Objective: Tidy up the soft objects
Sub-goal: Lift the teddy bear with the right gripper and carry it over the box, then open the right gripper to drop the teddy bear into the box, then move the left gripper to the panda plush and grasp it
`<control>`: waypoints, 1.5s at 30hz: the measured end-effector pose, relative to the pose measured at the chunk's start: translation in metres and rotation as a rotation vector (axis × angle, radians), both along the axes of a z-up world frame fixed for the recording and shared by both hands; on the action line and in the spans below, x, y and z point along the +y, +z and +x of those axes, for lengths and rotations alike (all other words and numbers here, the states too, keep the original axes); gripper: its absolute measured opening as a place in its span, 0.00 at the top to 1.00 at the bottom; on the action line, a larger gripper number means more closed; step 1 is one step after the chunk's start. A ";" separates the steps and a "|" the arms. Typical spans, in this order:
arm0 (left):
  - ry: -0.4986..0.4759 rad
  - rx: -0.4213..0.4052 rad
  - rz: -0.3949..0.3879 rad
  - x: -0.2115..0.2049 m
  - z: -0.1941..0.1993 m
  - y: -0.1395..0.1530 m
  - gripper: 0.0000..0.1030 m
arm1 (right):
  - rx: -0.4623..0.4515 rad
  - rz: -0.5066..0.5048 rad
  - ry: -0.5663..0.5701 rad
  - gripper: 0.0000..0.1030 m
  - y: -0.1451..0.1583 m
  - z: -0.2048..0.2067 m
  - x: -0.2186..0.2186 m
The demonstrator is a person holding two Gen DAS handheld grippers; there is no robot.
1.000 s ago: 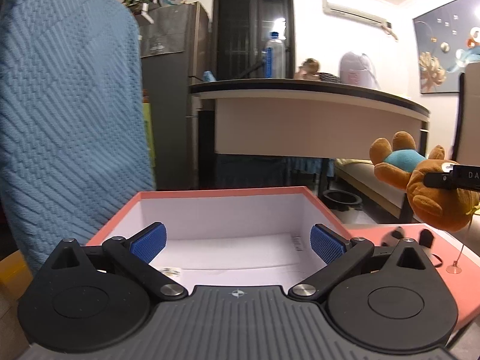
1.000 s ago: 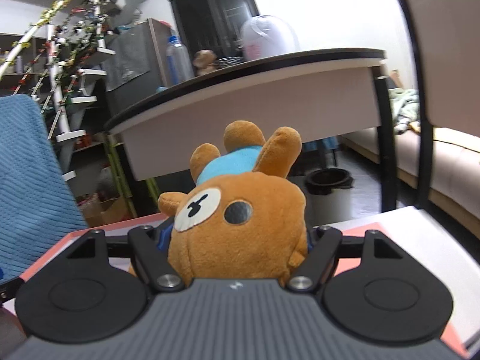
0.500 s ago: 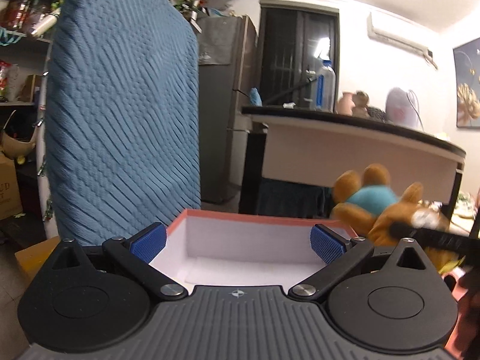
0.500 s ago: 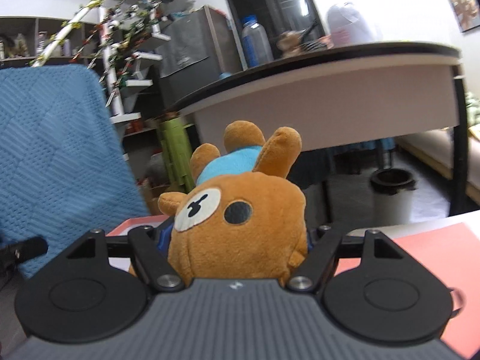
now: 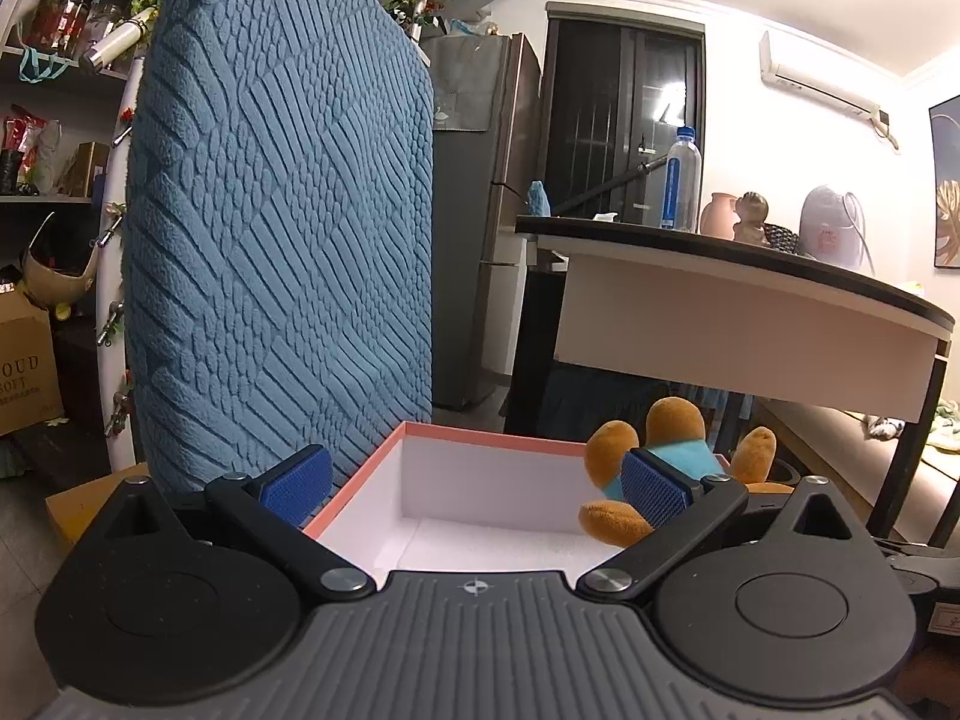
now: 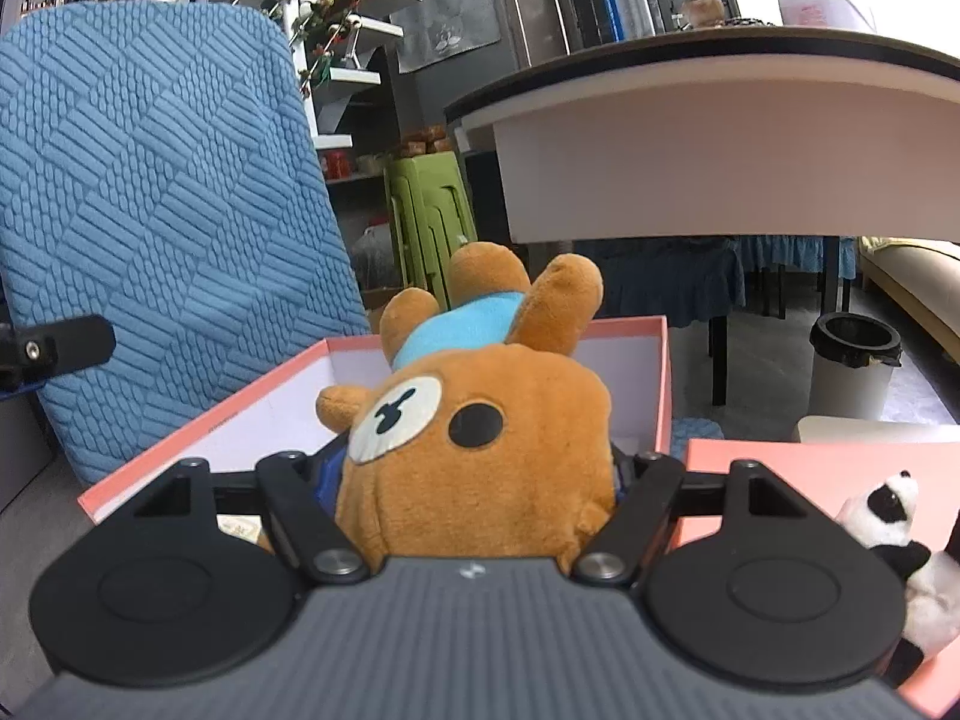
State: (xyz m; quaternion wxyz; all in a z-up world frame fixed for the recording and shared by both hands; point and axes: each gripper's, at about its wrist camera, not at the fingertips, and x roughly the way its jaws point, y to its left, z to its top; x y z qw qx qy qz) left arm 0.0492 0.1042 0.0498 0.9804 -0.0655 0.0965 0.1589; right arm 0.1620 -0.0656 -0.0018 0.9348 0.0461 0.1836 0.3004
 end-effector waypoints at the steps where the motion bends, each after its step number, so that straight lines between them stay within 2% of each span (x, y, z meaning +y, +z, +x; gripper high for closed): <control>1: -0.001 0.001 0.001 -0.001 0.000 0.000 0.00 | 0.005 -0.003 -0.001 0.28 -0.001 0.000 -0.001; 7: -0.006 0.001 0.003 -0.006 0.003 0.000 0.00 | 0.034 -0.011 -0.002 0.27 -0.011 0.005 -0.003; 11: -0.015 0.003 -0.003 -0.011 0.007 -0.001 0.00 | 0.019 -0.003 0.014 0.18 -0.011 0.003 -0.004; 16: -0.038 0.006 -0.004 -0.023 0.011 -0.002 0.00 | 0.014 0.027 0.010 0.15 -0.008 0.003 -0.012; 20: -0.062 0.005 0.008 -0.035 0.014 -0.002 0.00 | -0.008 0.053 -0.013 0.09 -0.002 0.002 -0.025; 32: -0.136 0.005 0.029 -0.068 0.024 -0.009 0.00 | -0.048 0.077 -0.100 0.09 0.006 -0.005 -0.079; 45: -0.190 0.018 0.063 -0.094 0.037 -0.018 0.00 | -0.078 0.042 -0.196 0.09 -0.001 -0.020 -0.141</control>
